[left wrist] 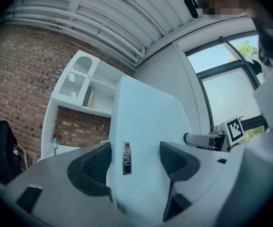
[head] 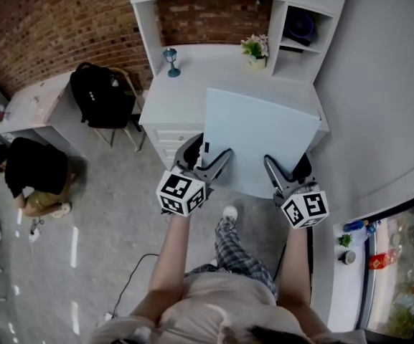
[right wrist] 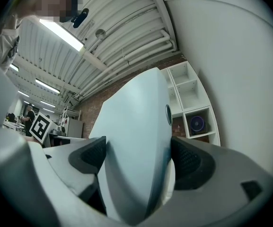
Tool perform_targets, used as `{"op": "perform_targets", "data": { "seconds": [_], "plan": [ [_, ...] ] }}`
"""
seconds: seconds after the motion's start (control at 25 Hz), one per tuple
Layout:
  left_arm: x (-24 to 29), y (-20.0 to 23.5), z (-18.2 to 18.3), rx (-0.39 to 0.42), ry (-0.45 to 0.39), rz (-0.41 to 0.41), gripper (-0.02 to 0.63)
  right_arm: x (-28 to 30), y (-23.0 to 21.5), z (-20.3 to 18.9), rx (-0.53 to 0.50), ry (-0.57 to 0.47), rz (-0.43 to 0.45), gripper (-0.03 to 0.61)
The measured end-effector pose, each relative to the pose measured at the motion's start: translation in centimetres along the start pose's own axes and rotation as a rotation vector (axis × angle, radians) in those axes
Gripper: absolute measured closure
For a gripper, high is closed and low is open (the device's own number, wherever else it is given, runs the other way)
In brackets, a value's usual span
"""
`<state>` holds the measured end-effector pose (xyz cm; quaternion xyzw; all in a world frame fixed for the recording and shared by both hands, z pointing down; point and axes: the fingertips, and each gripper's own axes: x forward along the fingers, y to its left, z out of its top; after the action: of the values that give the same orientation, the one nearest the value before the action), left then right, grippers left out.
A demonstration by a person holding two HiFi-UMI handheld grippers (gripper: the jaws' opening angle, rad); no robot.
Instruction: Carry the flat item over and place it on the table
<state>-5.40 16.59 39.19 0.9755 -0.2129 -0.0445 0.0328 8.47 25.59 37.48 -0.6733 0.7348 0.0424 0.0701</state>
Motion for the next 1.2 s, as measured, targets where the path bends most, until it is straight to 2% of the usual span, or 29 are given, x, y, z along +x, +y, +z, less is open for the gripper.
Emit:
{"op": "perform_targets", "data": {
  "seconds": [0.28, 0.48, 0.88, 1.2],
  "plan": [
    [4.5, 3.1, -0.6, 0.004, 0.005, 0.004, 0.281, 4.3, -3.3, -1.2, 0.007, 0.000, -0.001, 0.147],
    [8.7, 7.1, -1.5, 0.010, 0.009, 0.024, 0.281, 9.4, -6.3, -3.1, 0.024, -0.005, 0.015, 0.147],
    [21.6, 18.7, -2.0, 0.005, 0.023, 0.077, 0.281, 25.0, -15.3, -6.2, 0.060, 0.012, 0.048, 0.147],
    [31.2, 29.0, -2.8, -0.011, 0.072, 0.141, 0.281, 38.6, -21.5, -9.1, 0.097, 0.063, 0.109, 0.147]
  ]
}}
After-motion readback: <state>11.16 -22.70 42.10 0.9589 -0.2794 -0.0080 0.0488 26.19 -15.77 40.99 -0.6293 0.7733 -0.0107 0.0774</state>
